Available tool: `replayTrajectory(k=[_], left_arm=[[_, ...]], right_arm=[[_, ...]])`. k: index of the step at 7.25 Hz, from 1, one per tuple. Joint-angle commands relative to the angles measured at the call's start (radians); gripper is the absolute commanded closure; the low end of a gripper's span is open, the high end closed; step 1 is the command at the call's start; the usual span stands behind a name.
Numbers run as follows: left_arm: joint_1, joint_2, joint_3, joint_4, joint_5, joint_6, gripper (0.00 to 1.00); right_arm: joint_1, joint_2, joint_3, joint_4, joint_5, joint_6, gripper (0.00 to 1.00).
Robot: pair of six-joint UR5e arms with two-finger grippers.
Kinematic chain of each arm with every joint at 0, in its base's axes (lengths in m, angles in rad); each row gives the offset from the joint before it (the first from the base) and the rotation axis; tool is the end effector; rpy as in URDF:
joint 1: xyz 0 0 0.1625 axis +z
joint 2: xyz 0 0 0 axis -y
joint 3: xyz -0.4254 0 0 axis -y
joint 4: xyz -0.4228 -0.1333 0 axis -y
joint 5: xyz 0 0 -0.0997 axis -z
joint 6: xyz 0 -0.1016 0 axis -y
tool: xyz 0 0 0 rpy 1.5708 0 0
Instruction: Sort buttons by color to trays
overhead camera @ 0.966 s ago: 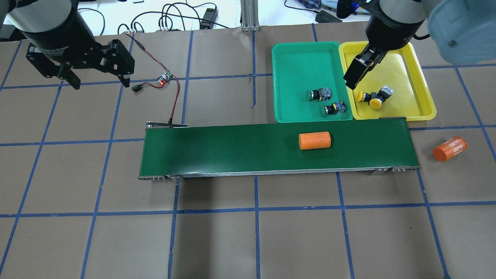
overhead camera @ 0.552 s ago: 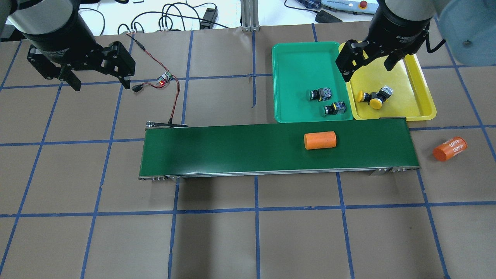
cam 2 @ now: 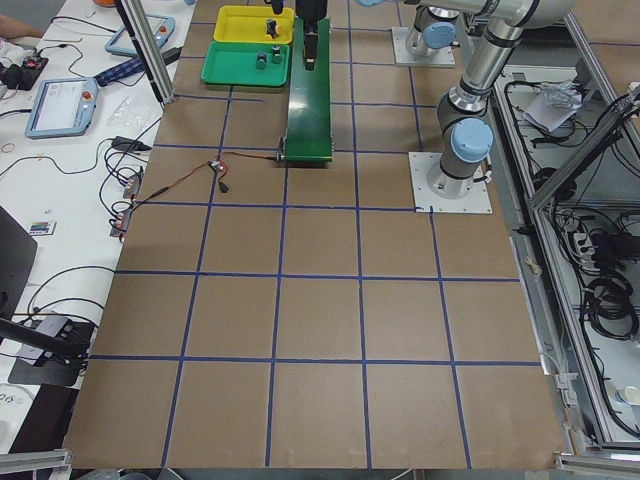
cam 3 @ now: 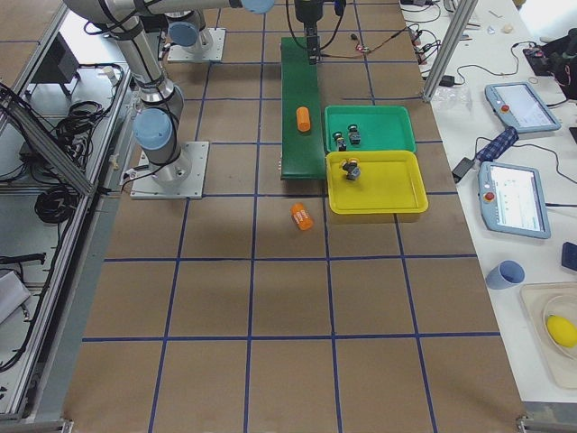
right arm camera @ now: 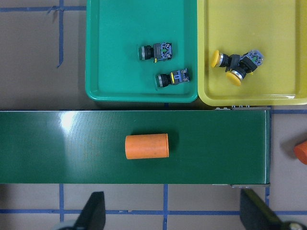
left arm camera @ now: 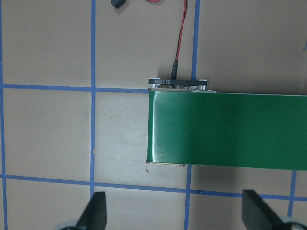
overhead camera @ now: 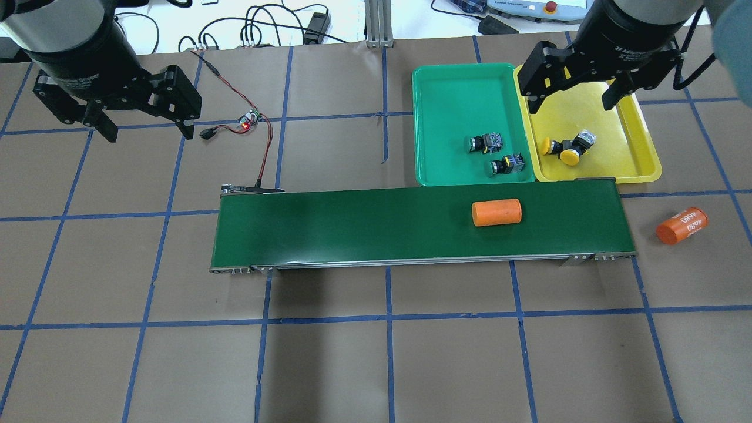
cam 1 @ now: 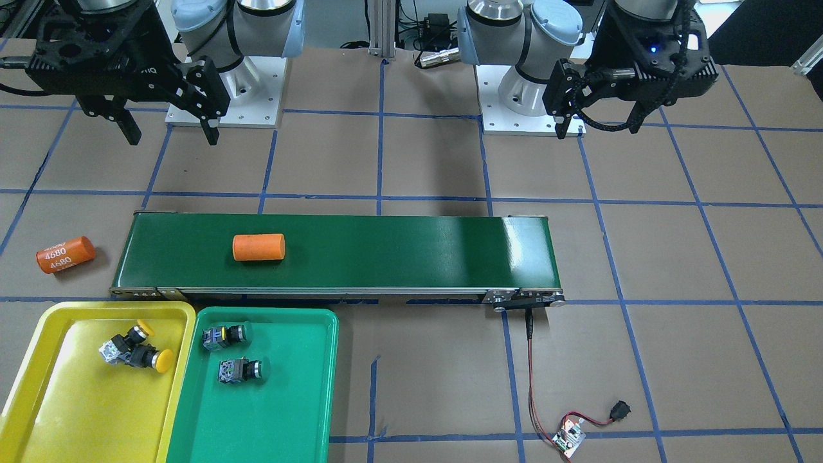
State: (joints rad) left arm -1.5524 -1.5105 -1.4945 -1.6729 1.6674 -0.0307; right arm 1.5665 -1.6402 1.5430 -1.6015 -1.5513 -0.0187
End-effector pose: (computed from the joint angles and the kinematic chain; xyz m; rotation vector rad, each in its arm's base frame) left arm -0.1143 -0.4985 0.5471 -0.0773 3.0438 -0.0534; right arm 0.1331 -0.5037 0.5399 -0.0244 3.1171 -0.2000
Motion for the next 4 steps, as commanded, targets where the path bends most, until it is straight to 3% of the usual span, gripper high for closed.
replayTrajectory(k=[1,4], left_arm=[[0.0,0.003,-0.018,-0.011,0.0,0.0,0.0],[-0.002,-0.023,-0.007,-0.03,-0.008,-0.005,0.0]], right_arm=[[0.0,-0.001,0.019,0.002,0.01,-0.004,0.0],[0.001,0.016,0.013,0.001,0.007,-0.004,0.0]])
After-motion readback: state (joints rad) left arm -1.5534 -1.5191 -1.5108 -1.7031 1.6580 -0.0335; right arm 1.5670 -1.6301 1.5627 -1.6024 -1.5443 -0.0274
